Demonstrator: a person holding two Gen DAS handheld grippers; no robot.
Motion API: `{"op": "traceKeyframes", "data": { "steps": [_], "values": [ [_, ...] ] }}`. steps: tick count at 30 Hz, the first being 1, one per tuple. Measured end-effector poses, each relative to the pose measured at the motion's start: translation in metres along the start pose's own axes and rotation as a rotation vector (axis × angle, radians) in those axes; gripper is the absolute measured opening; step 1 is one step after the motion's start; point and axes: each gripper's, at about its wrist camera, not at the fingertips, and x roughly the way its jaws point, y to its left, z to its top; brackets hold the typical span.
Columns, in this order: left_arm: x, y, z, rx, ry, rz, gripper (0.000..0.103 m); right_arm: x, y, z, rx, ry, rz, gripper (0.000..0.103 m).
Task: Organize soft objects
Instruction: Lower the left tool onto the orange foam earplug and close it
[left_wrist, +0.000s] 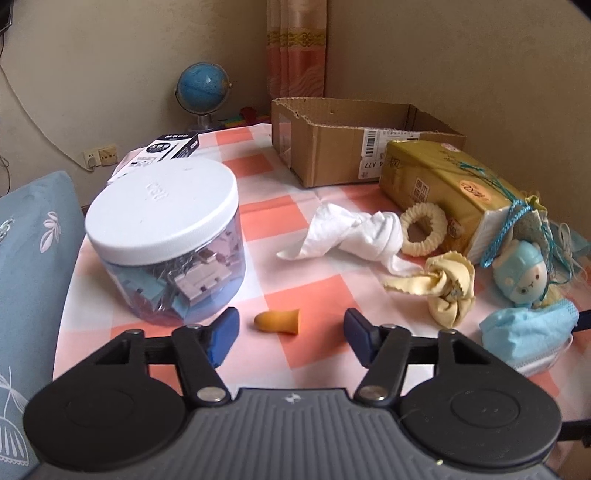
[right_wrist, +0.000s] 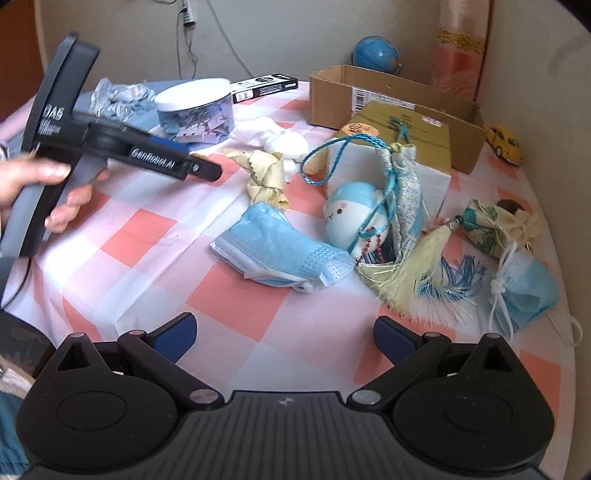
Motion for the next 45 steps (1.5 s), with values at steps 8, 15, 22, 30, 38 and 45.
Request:
{"op": "traceKeyframes", "data": {
  "steps": [8,15,22,30,38,45],
  "values": [
    [-0.002,-0.003,0.002,0.012,0.006,-0.025,0.031,0.000,0.001,-0.004,-0.017,-0.031,0.000,0.103],
    [-0.014,-0.004,-0.006,-0.012,0.025,-0.050,0.029,0.001,0.003,0.001,-0.003,-0.017,-0.014,0.103],
    [-0.016,-0.003,-0.005,-0.023,0.035,-0.050,0.030,-0.003,0.013,0.011,-0.033,-0.047,-0.026,0.103],
    [-0.007,-0.001,0.003,-0.065,0.034,-0.033,0.033,-0.004,0.016,0.019,-0.038,-0.066,-0.030,0.103],
    [0.001,0.005,0.011,-0.116,0.036,-0.035,0.044,-0.003,0.015,0.018,-0.026,-0.064,-0.036,0.103],
    [0.003,0.005,0.014,-0.122,0.029,0.028,0.056,-0.003,0.014,0.017,-0.024,-0.061,-0.030,0.103]
  ]
}}
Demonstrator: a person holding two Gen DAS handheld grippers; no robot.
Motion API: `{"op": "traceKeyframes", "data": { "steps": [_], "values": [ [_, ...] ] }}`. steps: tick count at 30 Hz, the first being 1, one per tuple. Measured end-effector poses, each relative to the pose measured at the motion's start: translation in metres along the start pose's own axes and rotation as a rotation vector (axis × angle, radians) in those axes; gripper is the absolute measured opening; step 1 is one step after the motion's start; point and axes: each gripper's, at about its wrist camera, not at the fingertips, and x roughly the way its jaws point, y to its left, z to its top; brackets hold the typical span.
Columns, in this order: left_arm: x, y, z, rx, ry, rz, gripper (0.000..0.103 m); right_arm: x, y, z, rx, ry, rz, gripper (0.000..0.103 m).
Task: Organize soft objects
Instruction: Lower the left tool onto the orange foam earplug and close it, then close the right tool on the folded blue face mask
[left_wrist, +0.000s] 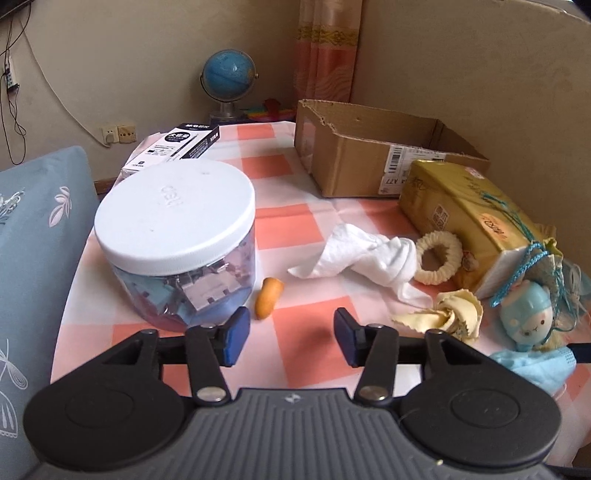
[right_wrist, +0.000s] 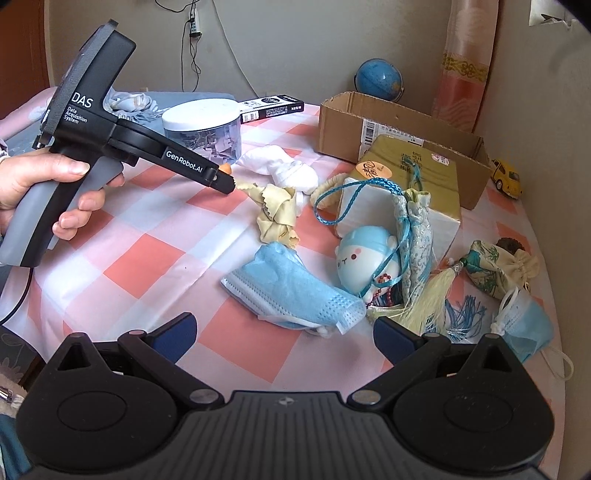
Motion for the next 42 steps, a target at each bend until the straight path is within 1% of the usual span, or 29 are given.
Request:
{"op": "traceKeyframes", "data": {
  "steps": [3,5,7,8,10,13,17,19,21,23,26,27,28,30,32,35,37,40,42],
  "values": [
    [0.004,-0.001,0.000,0.001,-0.004,-0.007,0.058,0.002,-0.001,0.000,0.008,0.002,0.003,0.103],
    [0.004,-0.004,0.000,0.009,-0.009,-0.044,0.058,0.003,-0.001,0.000,0.012,0.001,0.005,0.103],
    [-0.002,-0.010,-0.001,0.044,-0.027,-0.105,0.057,0.002,-0.002,-0.001,0.014,0.000,0.005,0.103],
    [-0.005,-0.014,-0.002,0.063,-0.035,-0.112,0.057,0.002,-0.003,-0.001,0.016,-0.001,0.006,0.103],
    [-0.008,-0.018,-0.003,0.087,-0.046,-0.107,0.055,0.002,-0.004,-0.001,0.021,-0.004,0.004,0.103],
    [-0.008,-0.020,-0.003,0.089,-0.032,-0.104,0.055,0.002,-0.006,-0.001,0.027,-0.008,0.005,0.103],
    [-0.004,-0.016,-0.002,0.090,-0.033,-0.062,0.055,0.004,-0.005,0.001,0.022,-0.012,0.007,0.103],
    [0.000,-0.015,0.000,0.087,-0.026,-0.071,0.051,0.005,-0.004,0.002,0.020,-0.014,0.011,0.103],
    [0.003,-0.017,0.000,0.102,-0.015,-0.086,0.034,0.005,-0.003,0.002,0.016,-0.017,0.010,0.103],
    [0.006,-0.019,-0.001,0.117,-0.010,-0.084,0.033,0.004,-0.004,0.003,0.017,-0.021,0.012,0.103],
    [0.010,-0.018,0.000,0.117,-0.025,-0.077,0.033,0.004,-0.004,0.002,0.022,-0.024,0.019,0.103],
    [0.011,-0.018,0.000,0.118,-0.028,-0.078,0.031,0.004,-0.004,0.002,0.021,-0.023,0.018,0.103],
    [0.012,-0.018,0.001,0.120,-0.030,-0.078,0.029,0.005,-0.004,0.002,0.019,-0.024,0.019,0.103],
    [0.013,-0.018,0.002,0.124,-0.030,-0.078,0.016,0.005,-0.004,0.002,0.016,-0.026,0.019,0.103],
    [0.013,-0.017,0.003,0.128,-0.027,-0.070,0.011,0.005,-0.004,0.003,0.011,-0.032,0.015,0.102],
    [0.012,-0.013,0.002,0.123,-0.023,-0.081,0.010,0.005,-0.003,0.007,-0.002,-0.052,0.006,0.100],
    [0.011,-0.013,0.002,0.128,-0.021,-0.082,0.010,0.004,-0.002,0.010,-0.010,-0.061,0.015,0.099],
    [0.010,-0.014,0.002,0.136,-0.018,-0.082,0.010,0.009,-0.001,0.014,-0.028,-0.049,0.021,0.092],
    [0.010,-0.015,0.001,0.144,-0.016,-0.086,0.010,0.011,0.002,0.014,-0.050,-0.048,0.010,0.087]
  ]
}}
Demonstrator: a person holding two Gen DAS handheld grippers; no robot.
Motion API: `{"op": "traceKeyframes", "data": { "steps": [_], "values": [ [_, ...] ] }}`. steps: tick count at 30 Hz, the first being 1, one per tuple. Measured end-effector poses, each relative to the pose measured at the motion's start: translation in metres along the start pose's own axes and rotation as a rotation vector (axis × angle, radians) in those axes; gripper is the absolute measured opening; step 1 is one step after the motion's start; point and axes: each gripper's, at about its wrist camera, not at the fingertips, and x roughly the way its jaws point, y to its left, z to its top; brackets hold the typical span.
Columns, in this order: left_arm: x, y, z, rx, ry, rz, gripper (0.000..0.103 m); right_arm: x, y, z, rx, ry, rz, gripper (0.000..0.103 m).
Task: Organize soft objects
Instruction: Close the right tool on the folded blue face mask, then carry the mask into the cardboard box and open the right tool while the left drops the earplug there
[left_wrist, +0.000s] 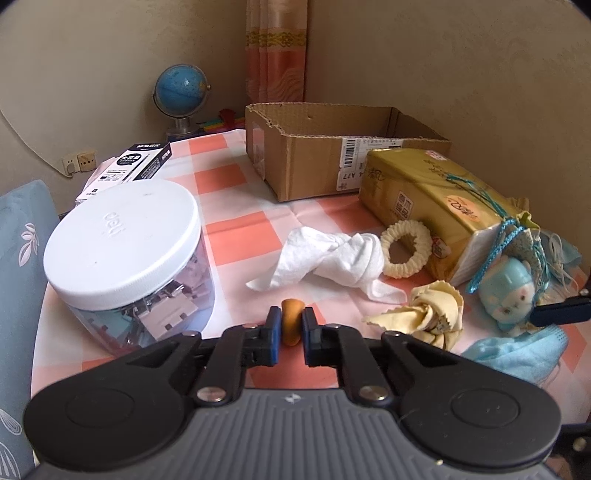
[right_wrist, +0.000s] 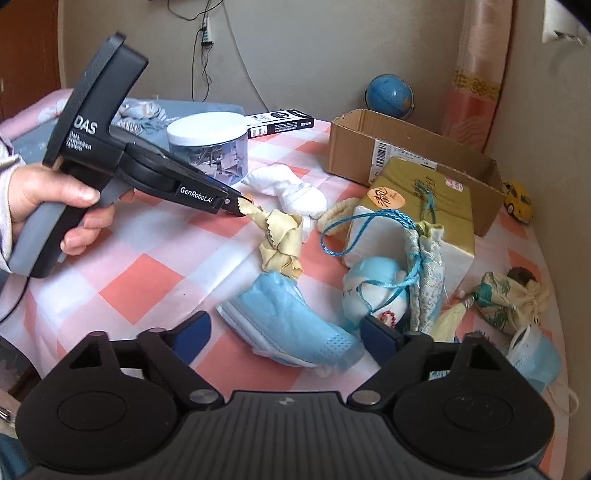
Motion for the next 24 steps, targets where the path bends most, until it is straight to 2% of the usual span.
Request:
{"op": "traceKeyframes", "data": {
  "steps": [2,3,4,10,17,24],
  "values": [
    [-0.001,0.000,0.000,0.005,0.002,-0.003,0.010,0.002,0.002,0.000,-0.015,0.003,-0.008,0.085],
    [-0.001,0.000,0.000,0.006,0.004,-0.005,0.010,0.003,0.002,0.001,-0.017,0.009,-0.008,0.080],
    [-0.002,0.000,0.000,0.006,0.007,-0.008,0.010,0.005,0.002,0.001,-0.018,0.018,-0.007,0.065],
    [-0.009,-0.002,-0.001,0.037,0.021,-0.018,0.010,0.002,0.003,0.003,-0.024,0.032,0.005,0.043],
    [-0.030,-0.007,-0.001,0.085,0.022,-0.024,0.010,-0.014,0.007,0.003,-0.032,0.017,0.001,0.032],
    [-0.057,-0.016,0.002,0.115,0.020,-0.046,0.010,-0.038,0.005,0.006,-0.015,-0.030,-0.014,0.031]
  ]
}}
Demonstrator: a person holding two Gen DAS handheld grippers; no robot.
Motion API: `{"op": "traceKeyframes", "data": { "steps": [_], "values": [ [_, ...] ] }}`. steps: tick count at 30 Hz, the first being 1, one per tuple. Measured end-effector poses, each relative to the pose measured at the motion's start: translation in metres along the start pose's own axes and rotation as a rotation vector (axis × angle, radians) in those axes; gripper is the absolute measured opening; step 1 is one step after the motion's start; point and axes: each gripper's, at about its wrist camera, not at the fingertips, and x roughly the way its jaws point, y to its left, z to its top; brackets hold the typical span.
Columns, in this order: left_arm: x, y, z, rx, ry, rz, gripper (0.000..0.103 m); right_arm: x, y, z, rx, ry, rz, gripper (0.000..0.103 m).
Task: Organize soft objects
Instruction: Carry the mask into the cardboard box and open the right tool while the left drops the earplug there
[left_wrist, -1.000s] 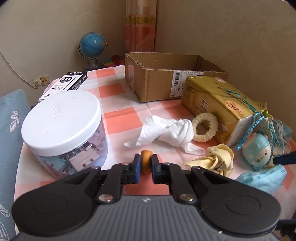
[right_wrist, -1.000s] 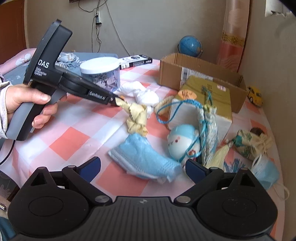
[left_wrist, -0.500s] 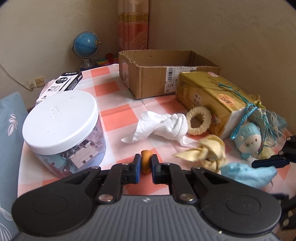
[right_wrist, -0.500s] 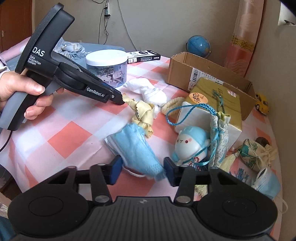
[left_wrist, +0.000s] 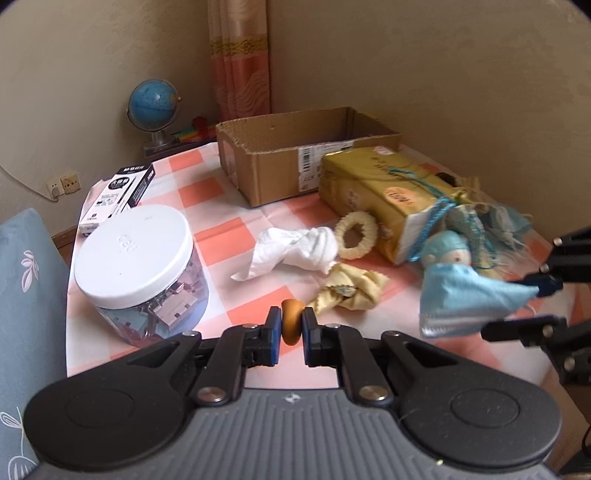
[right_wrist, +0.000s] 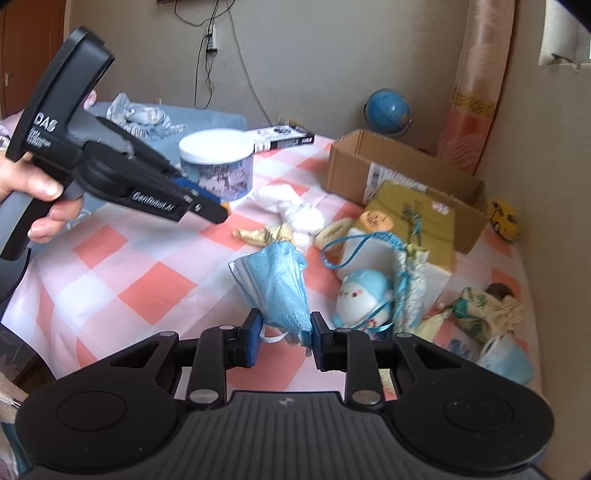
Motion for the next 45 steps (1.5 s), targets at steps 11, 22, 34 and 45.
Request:
{"op": "traceKeyframes", "data": {
  "steps": [11,22,34,45],
  "values": [
    [-0.020,-0.013,0.026,0.016,-0.042,-0.035,0.010,-0.028,-0.041,0.035,0.019,-0.093,-0.072,0.031],
    [0.006,-0.009,0.075,0.035,-0.072,-0.044,0.010,0.021,-0.136,0.114,0.063,-0.139,-0.175,0.032],
    [0.039,0.004,0.113,0.045,-0.065,-0.023,0.010,0.084,-0.185,0.133,0.165,-0.107,-0.196,0.099],
    [0.079,0.007,0.184,0.105,-0.097,0.018,0.010,0.029,-0.152,0.098,0.240,-0.090,-0.184,0.103]
  ]
}}
